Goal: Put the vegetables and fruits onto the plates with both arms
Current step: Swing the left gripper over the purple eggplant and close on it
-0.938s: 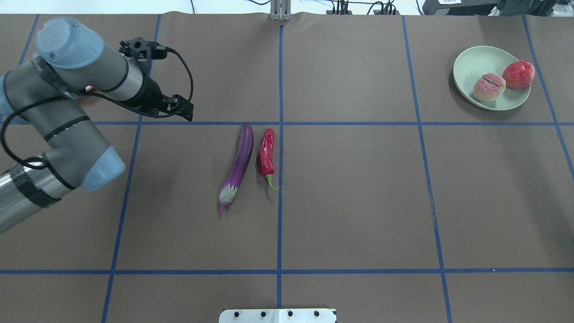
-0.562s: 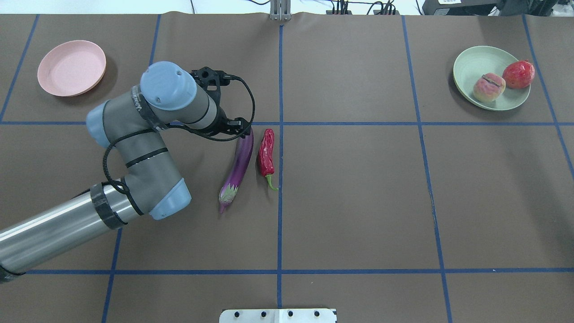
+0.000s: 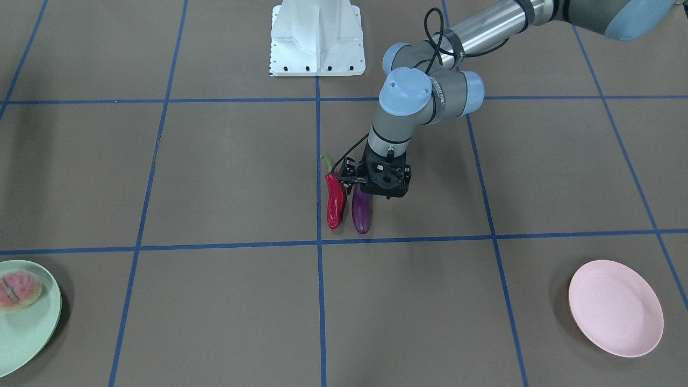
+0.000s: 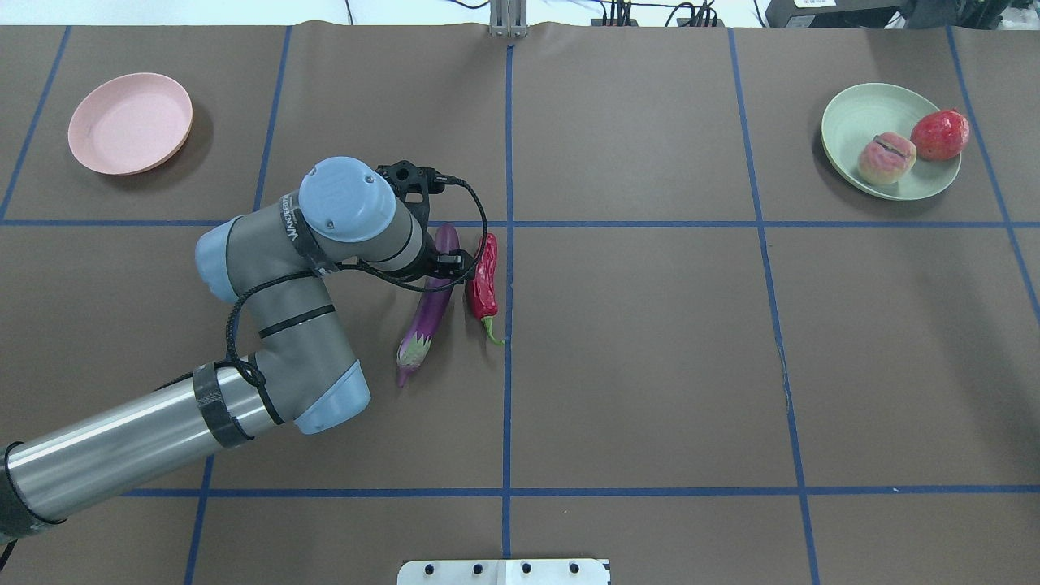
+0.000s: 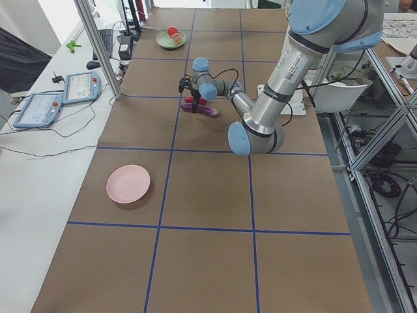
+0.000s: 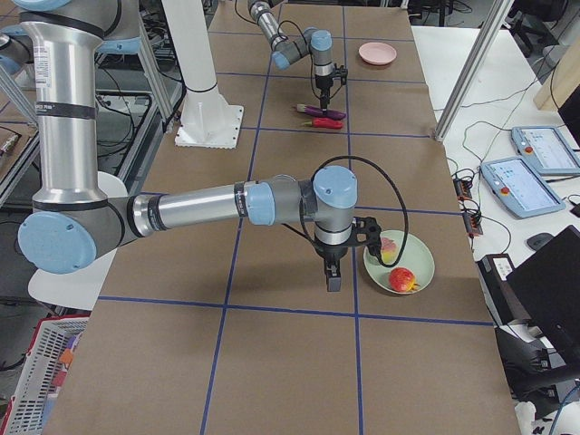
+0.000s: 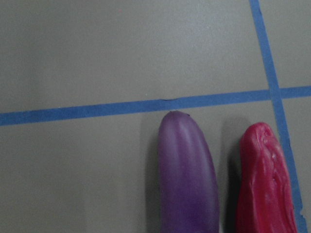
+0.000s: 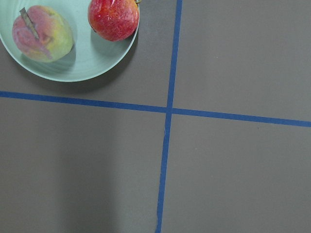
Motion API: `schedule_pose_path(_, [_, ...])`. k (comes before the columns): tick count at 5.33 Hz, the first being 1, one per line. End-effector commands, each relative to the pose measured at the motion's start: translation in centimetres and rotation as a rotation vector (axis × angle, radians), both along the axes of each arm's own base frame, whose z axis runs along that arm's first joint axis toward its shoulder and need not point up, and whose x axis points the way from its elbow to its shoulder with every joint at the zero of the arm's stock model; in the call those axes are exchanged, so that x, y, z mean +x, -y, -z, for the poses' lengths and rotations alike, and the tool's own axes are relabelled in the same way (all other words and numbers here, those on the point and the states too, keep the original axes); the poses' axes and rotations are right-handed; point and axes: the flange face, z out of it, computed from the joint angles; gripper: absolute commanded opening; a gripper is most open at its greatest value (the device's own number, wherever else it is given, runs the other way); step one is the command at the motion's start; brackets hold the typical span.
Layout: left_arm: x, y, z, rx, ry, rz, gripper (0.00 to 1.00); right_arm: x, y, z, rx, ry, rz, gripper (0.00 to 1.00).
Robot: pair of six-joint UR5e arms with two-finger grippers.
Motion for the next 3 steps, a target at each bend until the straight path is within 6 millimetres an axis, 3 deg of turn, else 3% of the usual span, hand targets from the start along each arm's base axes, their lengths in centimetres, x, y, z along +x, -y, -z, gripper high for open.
schedule_pose_path(1, [1.4, -1.1, 1.1, -0.031, 0.064, -0.029, 0.79, 0.0, 0.0, 0.0, -0.001, 0.002, 0.0, 1.0])
schedule_pose_path(3, [2.4, -2.2, 0.9, -0.033, 0.068, -0.049, 0.79, -0.2, 0.0, 0.0, -0.001, 0.003, 0.001, 1.0])
